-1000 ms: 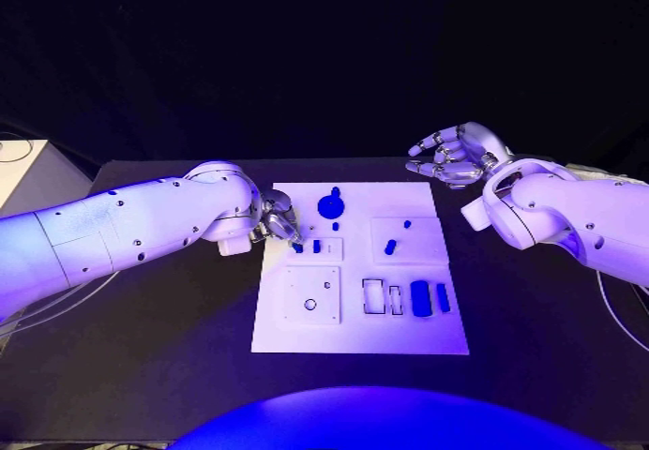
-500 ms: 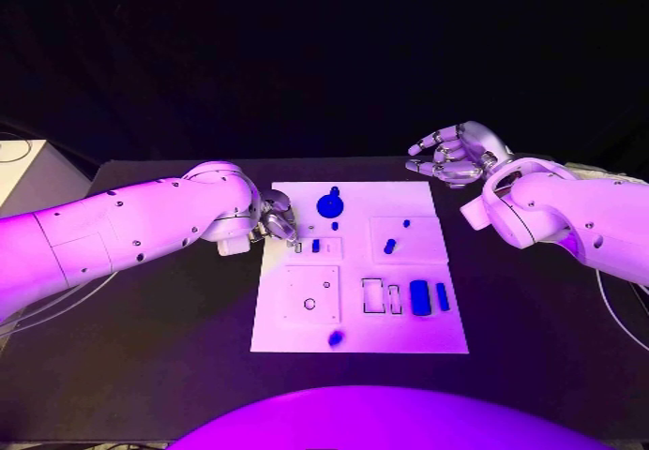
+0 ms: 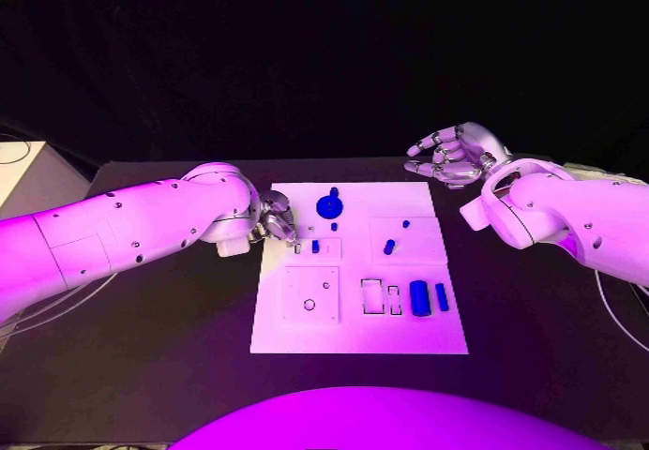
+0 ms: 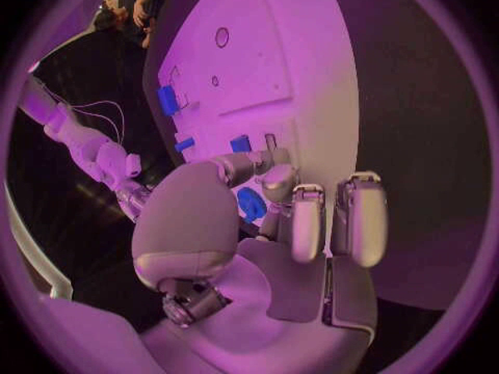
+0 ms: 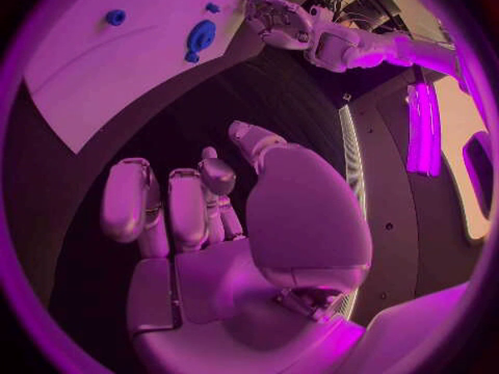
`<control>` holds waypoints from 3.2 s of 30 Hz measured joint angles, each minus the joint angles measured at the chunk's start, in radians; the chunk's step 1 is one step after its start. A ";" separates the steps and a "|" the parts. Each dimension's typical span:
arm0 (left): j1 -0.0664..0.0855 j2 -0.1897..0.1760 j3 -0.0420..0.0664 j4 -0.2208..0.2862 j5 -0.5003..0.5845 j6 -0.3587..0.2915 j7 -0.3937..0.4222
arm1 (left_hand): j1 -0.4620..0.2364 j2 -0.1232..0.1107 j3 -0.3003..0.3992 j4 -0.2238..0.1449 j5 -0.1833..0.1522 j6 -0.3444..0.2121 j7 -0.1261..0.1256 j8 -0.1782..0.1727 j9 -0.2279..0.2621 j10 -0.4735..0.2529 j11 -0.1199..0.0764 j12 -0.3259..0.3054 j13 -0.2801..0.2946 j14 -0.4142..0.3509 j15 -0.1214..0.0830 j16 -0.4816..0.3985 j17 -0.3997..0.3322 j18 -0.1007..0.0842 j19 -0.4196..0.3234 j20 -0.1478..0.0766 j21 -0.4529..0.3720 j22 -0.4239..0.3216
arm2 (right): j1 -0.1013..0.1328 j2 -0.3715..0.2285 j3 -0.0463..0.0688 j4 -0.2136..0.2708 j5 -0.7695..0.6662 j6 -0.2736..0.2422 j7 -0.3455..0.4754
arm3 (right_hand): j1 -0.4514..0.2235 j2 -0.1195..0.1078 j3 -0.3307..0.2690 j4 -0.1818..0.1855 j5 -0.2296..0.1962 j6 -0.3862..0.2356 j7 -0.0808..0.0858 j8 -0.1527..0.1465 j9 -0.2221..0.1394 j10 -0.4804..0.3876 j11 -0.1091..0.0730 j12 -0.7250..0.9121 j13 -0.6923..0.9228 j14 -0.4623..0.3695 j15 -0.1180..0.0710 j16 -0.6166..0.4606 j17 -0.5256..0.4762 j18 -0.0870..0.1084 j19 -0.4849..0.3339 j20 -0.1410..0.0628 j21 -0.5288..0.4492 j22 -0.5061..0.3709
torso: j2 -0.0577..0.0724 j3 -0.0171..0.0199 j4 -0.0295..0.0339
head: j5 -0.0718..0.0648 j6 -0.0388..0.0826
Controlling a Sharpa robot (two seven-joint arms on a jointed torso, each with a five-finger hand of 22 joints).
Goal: Assemble the parts on the task board
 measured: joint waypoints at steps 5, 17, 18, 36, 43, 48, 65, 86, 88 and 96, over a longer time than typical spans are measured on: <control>0.000 -0.009 0.000 0.008 0.004 -0.009 0.003 | -0.003 -0.003 0.003 0.003 0.004 0.000 0.000 0.000 0.000 0.002 0.002 0.000 0.000 0.000 0.000 0.000 0.000 0.000 0.000 0.000 0.000 0.000 | 0.000 -0.001 0.000 0.001 0.000 0.000 0.000 | 0.000 0.000 0.000 0.000 0.000 0.000 0.000 0.000 0.000 0.000 0.000 0.000 0.000 0.000 0.000 0.000 0.000 0.000 0.000 0.000 0.000 0.000 | 0.000 0.0000 0.0001 | -0.001 0.001; -0.001 -0.034 0.001 0.028 0.024 -0.039 0.029 | -0.006 -0.006 0.010 0.009 0.004 0.000 0.000 -0.004 0.000 0.003 0.003 -0.006 -0.017 0.000 0.000 0.000 0.000 0.000 0.000 0.000 0.000 0.000 | 0.000 -0.005 0.000 0.005 0.000 0.000 0.000 | 0.000 0.000 0.000 0.000 0.000 0.000 0.000 0.000 0.000 0.000 0.000 0.000 -0.001 0.000 0.000 -0.004 0.000 0.000 0.000 0.000 0.000 0.000 | 0.000 -0.0013 0.0008 | -0.001 0.001; -0.001 -0.038 0.002 0.031 0.031 -0.045 0.034 | -0.015 -0.007 0.010 0.009 0.003 -0.001 0.001 -0.004 0.000 0.003 0.003 -0.009 -0.020 0.000 0.000 0.000 0.000 0.000 0.000 0.000 0.000 0.000 | 0.000 -0.006 0.000 0.007 0.001 0.000 0.001 | 0.000 0.000 0.000 0.000 0.000 0.000 0.000 0.000 0.000 0.000 0.000 0.000 -0.001 0.000 0.000 -0.004 0.000 0.000 0.000 0.000 0.000 0.000 | 0.000 -0.0015 0.0009 | -0.001 0.001; -0.002 -0.146 0.006 0.087 0.281 -0.223 0.246 | -0.010 -0.018 -0.055 -0.028 -0.011 -0.110 0.054 -0.112 -0.070 -0.270 0.056 -0.263 -0.352 -0.002 0.031 -0.115 0.000 0.038 -0.135 0.034 -0.174 -0.126 | -0.039 -0.039 0.000 0.068 0.002 0.022 0.026 | 0.023 0.009 0.011 -0.011 0.000 -0.011 0.003 0.000 0.001 -0.025 0.003 -0.064 -0.047 -0.018 0.000 -0.046 -0.034 0.000 -0.022 0.000 -0.043 -0.028 | -0.028 -0.0029 -0.0012 | 0.006 -0.003; -0.009 -0.162 0.006 0.101 0.341 -0.274 0.333 | 0.009 -0.031 -0.070 -0.030 -0.011 -0.128 0.072 -0.138 -0.110 -0.319 0.075 -0.302 -0.390 -0.019 0.057 -0.177 0.000 0.054 -0.194 0.050 -0.252 -0.220 | -0.059 -0.047 -0.001 0.091 -0.018 0.036 0.037 | 0.027 0.005 0.018 -0.013 0.000 -0.019 0.005 0.000 0.001 -0.038 0.002 -0.093 -0.068 -0.027 0.002 -0.068 -0.049 0.015 -0.031 -0.002 -0.063 -0.041 | -0.047 -0.0057 -0.0019 | 0.017 -0.003; -0.013 -0.168 0.006 0.106 0.366 -0.304 0.379 | 0.021 -0.029 -0.073 -0.033 -0.011 -0.122 0.078 -0.146 -0.125 -0.338 0.078 -0.318 -0.407 -0.046 0.059 -0.202 -0.018 0.071 -0.226 0.052 -0.288 -0.264 | -0.066 -0.050 -0.002 0.097 -0.032 0.043 0.042 | 0.031 0.009 0.022 -0.016 0.000 -0.019 0.005 0.000 0.001 -0.041 0.005 -0.103 -0.076 -0.031 0.006 -0.073 -0.053 0.016 -0.034 0.002 -0.067 -0.045 | -0.054 -0.0075 -0.0025 | 0.021 -0.003; -0.017 -0.185 0.007 0.033 0.603 -0.409 0.684 | 0.087 -0.020 -0.179 -0.013 -0.018 -0.159 0.116 -0.299 -0.340 -0.473 0.161 -0.666 -0.726 -0.566 0.149 -0.793 -0.626 0.128 -0.616 0.131 -0.803 -0.700 | -0.072 -0.038 -0.003 0.005 0.048 0.029 0.100 | 0.055 -0.005 0.133 -0.037 0.000 -0.043 0.022 0.000 0.004 -0.223 0.039 -0.637 -0.537 -0.305 0.043 -0.685 -0.456 0.097 -0.320 0.037 -0.685 -0.478 | -0.062 -0.0108 -0.0032 | 0.008 0.000; -0.042 -0.122 0.023 -0.213 0.902 -0.412 0.993 | 0.159 -0.013 -0.343 0.020 -0.030 -0.083 0.123 -0.483 -0.534 -0.391 0.198 -1.048 -0.912 -0.686 0.236 -1.386 -0.997 0.128 -0.768 0.246 -1.328 -1.064 | -0.066 0.037 0.005 -0.268 0.410 0.032 0.231 | 0.051 0.028 0.143 -0.105 -0.037 -0.060 0.075 -0.111 -0.027 -0.243 0.107 -0.960 -1.028 -0.414 0.140 -1.152 -0.848 0.101 -0.416 0.131 -1.097 -0.894 | -0.105 -0.0204 -0.0092 | -0.005 0.097; -0.046 -0.119 0.024 -0.218 0.913 -0.413 1.001 | 0.168 -0.012 -0.350 0.020 -0.030 -0.081 0.124 -0.485 -0.537 -0.389 0.200 -1.054 -0.912 -0.686 0.236 -1.389 -1.000 0.128 -0.761 0.246 -1.333 -1.070 | -0.066 0.043 0.005 -0.274 0.418 0.034 0.237 | 0.050 0.029 0.143 -0.105 -0.037 -0.060 0.075 -0.112 -0.028 -0.243 0.107 -0.960 -1.029 -0.414 0.140 -1.158 -0.858 0.101 -0.412 0.134 -1.107 -0.908 | -0.109 -0.0212 -0.0092 | -0.004 0.103; -0.056 -0.111 0.026 -0.220 0.945 -0.422 1.022 | 0.178 -0.002 -0.359 0.016 -0.028 -0.086 0.129 -0.506 -0.558 -0.390 0.218 -1.081 -0.912 -0.646 0.243 -1.397 -1.012 0.127 -0.739 0.246 -1.352 -1.093 | -0.067 0.055 0.005 -0.273 0.439 0.042 0.252 | 0.046 0.033 0.141 -0.108 -0.041 -0.064 0.078 -0.118 -0.033 -0.243 0.115 -0.964 -1.029 -0.389 0.142 -1.158 -0.884 0.101 -0.399 0.141 -1.124 -0.946 | -0.118 -0.0231 -0.0083 | -0.006 0.118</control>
